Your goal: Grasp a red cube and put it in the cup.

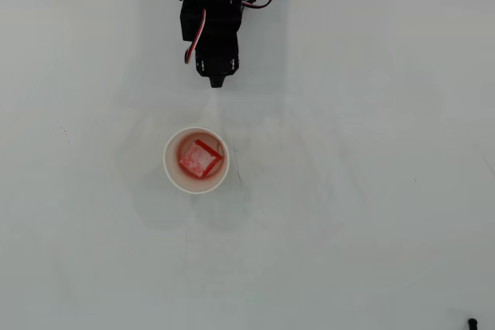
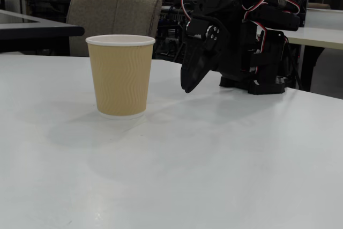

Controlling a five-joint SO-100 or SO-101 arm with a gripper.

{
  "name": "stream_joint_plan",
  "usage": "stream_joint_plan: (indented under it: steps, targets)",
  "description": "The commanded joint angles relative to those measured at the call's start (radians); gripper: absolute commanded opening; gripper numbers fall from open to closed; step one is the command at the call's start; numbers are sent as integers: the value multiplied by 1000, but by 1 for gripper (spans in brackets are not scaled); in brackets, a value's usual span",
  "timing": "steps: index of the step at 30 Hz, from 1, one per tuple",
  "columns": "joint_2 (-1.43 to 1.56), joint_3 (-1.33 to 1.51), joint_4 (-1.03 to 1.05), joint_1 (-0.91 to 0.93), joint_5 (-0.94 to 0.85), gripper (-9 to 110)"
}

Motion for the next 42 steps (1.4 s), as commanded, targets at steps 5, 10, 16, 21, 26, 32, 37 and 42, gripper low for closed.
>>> stream_joint_plan:
  steps: [5,10,16,21,26,32,37,42]
  targets:
    - [-6,17,-23,2,-8,0]
    - [-6,17,-23,2,-8,0]
    - [-6,17,-25,-6,-8,0]
    - [-5,35,-98,32,28,0]
    - [-3,71,-224,69,129,0]
    - [-2,104,-341,95,253,0]
    - [-2,104,-350,80,305,0]
    - [-3,104,-354,69,305,0]
